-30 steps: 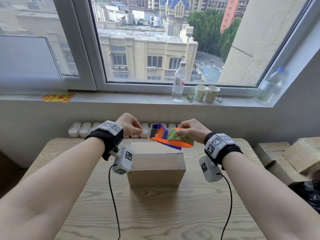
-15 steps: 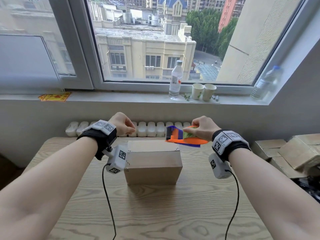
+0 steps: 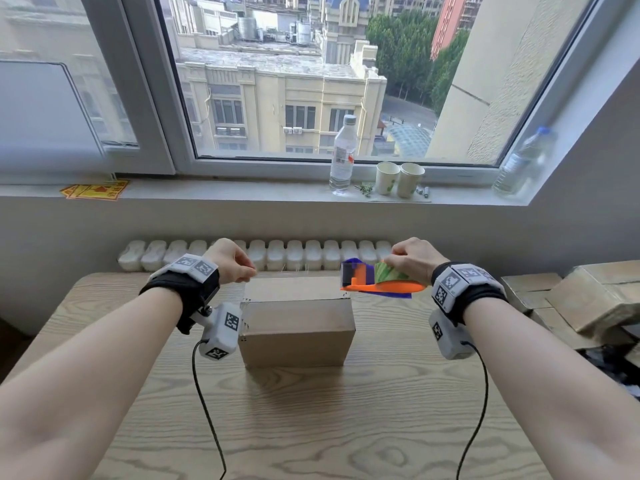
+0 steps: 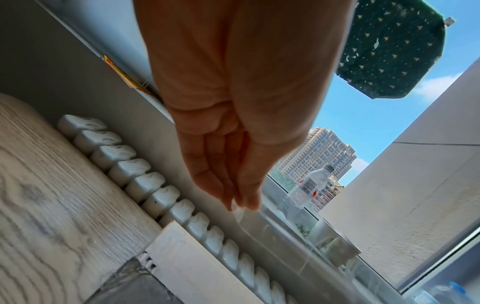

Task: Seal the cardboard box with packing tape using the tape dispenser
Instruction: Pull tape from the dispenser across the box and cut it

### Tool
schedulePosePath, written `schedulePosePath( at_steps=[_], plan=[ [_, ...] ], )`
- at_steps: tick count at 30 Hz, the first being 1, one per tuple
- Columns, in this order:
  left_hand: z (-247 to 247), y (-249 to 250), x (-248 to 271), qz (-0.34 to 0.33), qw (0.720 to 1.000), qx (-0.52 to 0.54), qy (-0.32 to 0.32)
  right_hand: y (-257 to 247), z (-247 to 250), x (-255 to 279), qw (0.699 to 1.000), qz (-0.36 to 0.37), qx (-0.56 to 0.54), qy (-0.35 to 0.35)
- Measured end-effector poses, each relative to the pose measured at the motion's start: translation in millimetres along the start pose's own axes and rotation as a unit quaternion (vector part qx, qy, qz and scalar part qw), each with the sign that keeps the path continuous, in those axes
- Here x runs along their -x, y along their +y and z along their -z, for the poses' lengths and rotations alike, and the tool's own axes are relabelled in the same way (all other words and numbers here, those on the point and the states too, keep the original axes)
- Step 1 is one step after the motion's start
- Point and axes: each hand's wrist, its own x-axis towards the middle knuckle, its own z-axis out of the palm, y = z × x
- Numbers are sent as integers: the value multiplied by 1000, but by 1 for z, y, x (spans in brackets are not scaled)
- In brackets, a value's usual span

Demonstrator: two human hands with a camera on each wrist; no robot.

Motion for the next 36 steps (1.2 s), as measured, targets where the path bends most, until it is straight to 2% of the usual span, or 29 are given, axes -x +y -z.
schedulePosePath(
  at_steps=[4, 9, 14, 18, 24, 28, 36],
  plan=[
    [0, -2, 0, 13, 999, 30, 5, 14, 1, -2, 999, -27, 34, 14],
    [-3, -12, 0, 31, 999, 27, -12, 25, -6, -7, 999, -34, 31, -7],
    [-3, -24, -2, 47, 998, 20, -24, 34, -15, -11, 994, -76, 71, -16],
    [-8, -36, -4, 79, 997, 16, -20, 33, -23, -19, 995, -70, 43, -51],
    [-19, -44, -8, 117, 993, 31, -10, 29, -40, -35, 991, -83, 75, -71],
    [-27, -51, -10, 130, 990, 55, -14, 24, -46, -46, 989, -83, 95, -76],
    [-32, -64, -17, 147, 988, 39, -10, 17, -57, -56, 985, -79, 126, -91]
  ],
)
